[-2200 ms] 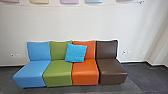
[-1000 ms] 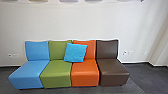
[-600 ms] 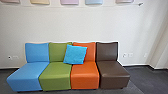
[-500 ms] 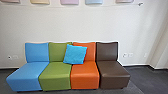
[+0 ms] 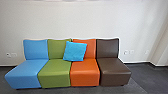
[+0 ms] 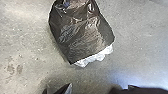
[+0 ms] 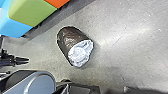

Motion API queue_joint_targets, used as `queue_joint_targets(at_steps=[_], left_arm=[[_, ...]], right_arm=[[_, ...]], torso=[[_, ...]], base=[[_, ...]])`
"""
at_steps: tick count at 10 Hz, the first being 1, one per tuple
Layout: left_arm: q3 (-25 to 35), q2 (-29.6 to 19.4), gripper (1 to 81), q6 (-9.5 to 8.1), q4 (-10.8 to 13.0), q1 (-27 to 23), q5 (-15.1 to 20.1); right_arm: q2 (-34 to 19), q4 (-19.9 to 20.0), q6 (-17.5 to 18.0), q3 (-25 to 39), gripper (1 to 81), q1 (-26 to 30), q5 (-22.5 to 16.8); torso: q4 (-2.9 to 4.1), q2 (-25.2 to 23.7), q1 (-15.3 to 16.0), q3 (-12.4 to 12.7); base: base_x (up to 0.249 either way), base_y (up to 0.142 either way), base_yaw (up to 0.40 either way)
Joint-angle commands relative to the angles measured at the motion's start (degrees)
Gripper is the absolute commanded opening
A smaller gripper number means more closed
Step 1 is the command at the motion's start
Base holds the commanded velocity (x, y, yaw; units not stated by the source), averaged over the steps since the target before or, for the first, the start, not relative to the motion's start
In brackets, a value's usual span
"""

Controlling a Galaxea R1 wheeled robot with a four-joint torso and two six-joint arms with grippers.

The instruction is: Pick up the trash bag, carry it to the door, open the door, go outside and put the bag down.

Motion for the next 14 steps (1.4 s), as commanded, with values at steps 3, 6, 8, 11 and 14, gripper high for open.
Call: queue_joint_targets(at_steps=[3,6,8,11,14], left_arm=[[0.2,-0.6,81.1,-0.3,-1.9,-7.1,3.9],[0.3,-0.5,81.1,-0.3,-2.7,-8.1,4.0],[0.2,0.0,81.1,-0.3,-3.3,-9.2,6.4],[0.2,0.4,81.1,-0.48,-4.1,-11.0,6.5],[0.1,0.5,81.1,-0.56,-4.1,-12.1,7.4]], right_arm=[[-5.6,0.5,6.9,3.6,81.1,17.2,-17.9],[-6.0,0.6,9.9,4.4,81.1,22.9,-25.5],[-6.5,2.7,11.4,4.6,81.1,26.5,-29.4],[-7.5,6.0,11.4,5.6,81.1,30.2,-32.0],[-7.8,6.4,11.4,5.8,81.1,30.7,-32.4]], torso=[[0.0,-9.1,5.7,-0.4],[0.0,-15.4,9.7,-0.4],[0.0,-24.9,15.8,-0.4],[0.0,-25.8,16.2,-0.4],[0.0,-31.2,19.5,-7.3]], base=[[0.0,0.0,0.0],[0.0,0.0,0.0],[0.0,0.0,0.0],[0.0,0.0,0.0],[0.0,0.0,0.0]])
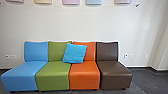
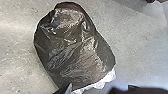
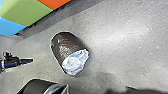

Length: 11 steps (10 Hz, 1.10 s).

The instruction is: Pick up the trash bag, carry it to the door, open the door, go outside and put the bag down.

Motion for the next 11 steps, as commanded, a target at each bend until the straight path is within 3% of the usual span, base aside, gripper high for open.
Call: queue_joint_targets(at_steps=[1,4,6,7,8,11], left_arm=[[0.2,-0.9,81.1,-0.26,-1.4,-8.2,3.5],[0.2,-1.2,81.1,-0.35,-1.5,-9.4,3.6],[-0.7,-0.8,81.1,-0.52,-2.1,-12.1,5.5],[-1.6,-0.1,81.1,-0.52,-3.1,-13.8,7.4],[-2.7,1.0,81.1,-0.52,-3.4,-15.3,9.0],[-8.4,6.4,81.1,-0.52,-3.4,-17.8,11.1]], right_arm=[[-2.8,1.5,0.1,1.1,81.1,5.8,-2.3],[-2.9,1.4,0.1,1.4,81.1,6.1,-2.3],[-3.0,1.4,0.0,1.6,81.1,5.9,-2.3],[-2.9,1.4,0.1,1.6,81.1,5.8,-2.3],[-2.9,1.4,0.1,1.5,81.1,5.7,-2.3],[-2.9,1.4,0.1,1.6,81.1,5.5,-2.3]], torso=[[0.0,-5.6,3.6,-5.3],[0.0,-11.0,7.0,-10.3],[0.0,-15.5,9.9,-14.6],[0.0,-17.3,11.0,-10.9],[0.0,-19.4,12.3,-13.0],[0.0,-24.1,15.3,-14.7]], base=[[0.0,0.0,0.0],[0.0,0.0,0.0],[0.0,0.0,0.0],[0.0,0.0,0.0],[0.0,0.0,0.0],[0.0,0.0,0.0]])
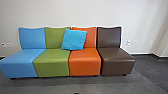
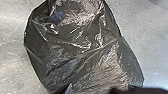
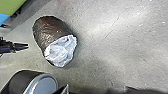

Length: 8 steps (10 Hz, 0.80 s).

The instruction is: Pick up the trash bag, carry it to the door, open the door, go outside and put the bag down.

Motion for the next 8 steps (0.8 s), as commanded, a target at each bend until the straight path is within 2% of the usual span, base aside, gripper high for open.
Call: queue_joint_targets(at_steps=[1,2,3,5,7,8], left_arm=[[-3.7,2.5,81.1,-0.05,-1.6,-8.9,6.1],[-4.1,3.2,81.1,-0.05,-1.6,-9.6,6.9],[-4.1,3.6,81.1,-0.05,-1.6,-10.3,7.3],[-4.1,4.0,81.1,-0.05,-1.6,-11.4,7.7],[-4.1,4.4,81.1,-0.05,-1.6,-12.7,8.0],[-4.0,4.8,81.1,-0.05,-1.5,-13.4,8.0]], right_arm=[[-2.9,1.4,0.0,1.2,81.1,5.0,-2.5],[-2.7,1.4,0.0,1.4,81.1,4.9,-2.5],[-2.6,1.4,0.0,1.5,81.1,4.9,-2.5],[-2.1,1.4,0.0,1.6,81.1,4.9,-2.5],[-1.9,1.3,0.0,1.7,81.1,4.9,-2.4],[-1.9,1.3,0.0,1.6,81.1,4.9,-2.4]], torso=[[0.0,-5.6,3.6,0.0],[0.0,-7.6,4.9,0.0],[0.0,-9.6,6.1,-5.4],[0.0,-12.7,8.0,-6.8],[0.0,-13.1,10.4,-9.7],[0.0,-13.1,10.7,-6.9]], base=[[0.0,0.0,0.0],[0.0,0.0,0.0],[0.0,0.0,0.0],[0.0,0.0,0.0],[0.0,0.0,0.0],[0.0,0.0,0.0]])
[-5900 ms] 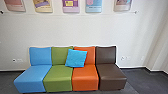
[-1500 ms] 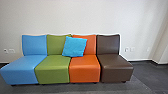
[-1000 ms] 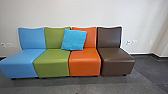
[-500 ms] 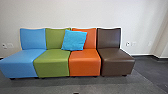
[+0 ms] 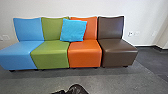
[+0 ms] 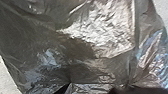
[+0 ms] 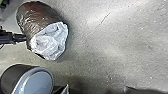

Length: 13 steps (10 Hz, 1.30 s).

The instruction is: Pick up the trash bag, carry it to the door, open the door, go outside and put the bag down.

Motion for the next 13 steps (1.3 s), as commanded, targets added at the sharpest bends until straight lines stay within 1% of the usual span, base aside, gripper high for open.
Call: queue_joint_targets(at_steps=[1,2,5,7,8,13], left_arm=[[0.2,0.3,81.1,0.26,-1.3,-10.1,3.9],[0.2,0.7,81.1,0.26,-1.3,-10.7,3.8],[-3.0,3.9,81.1,0.43,-0.6,-10.6,3.5],[-6.1,6.1,81.1,0.43,-0.9,-8.1,2.9],[-8.1,7.2,81.1,0.96,-0.9,-6.9,0.9],[-8.4,8.7,81.1,1.05,-0.3,-2.4,-8.8]], right_arm=[[-3.1,1.4,0.0,1.2,81.1,5.0,-2.5],[-3.0,1.4,0.0,1.0,81.1,5.0,-2.5],[-2.4,1.4,0.0,0.7,81.1,4.7,-2.5],[-1.7,1.4,0.0,0.3,81.1,4.5,-2.5],[-1.1,1.4,0.0,0.2,81.1,4.0,-2.4],[-0.2,1.4,0.1,-0.2,81.1,1.7,-2.4]], torso=[[0.0,-1.9,2.1,0.0],[0.0,-0.2,0.2,-0.4],[0.0,-0.7,0.6,-0.8],[0.0,-0.7,0.6,-0.9],[0.0,-0.7,0.6,-0.9],[0.0,-0.7,0.6,-0.9]], base=[[0.0,0.0,0.0],[0.0,0.0,0.0],[0.0,0.0,0.0],[0.0,0.0,0.0],[0.0,0.0,0.0],[0.0,0.0,0.0]])
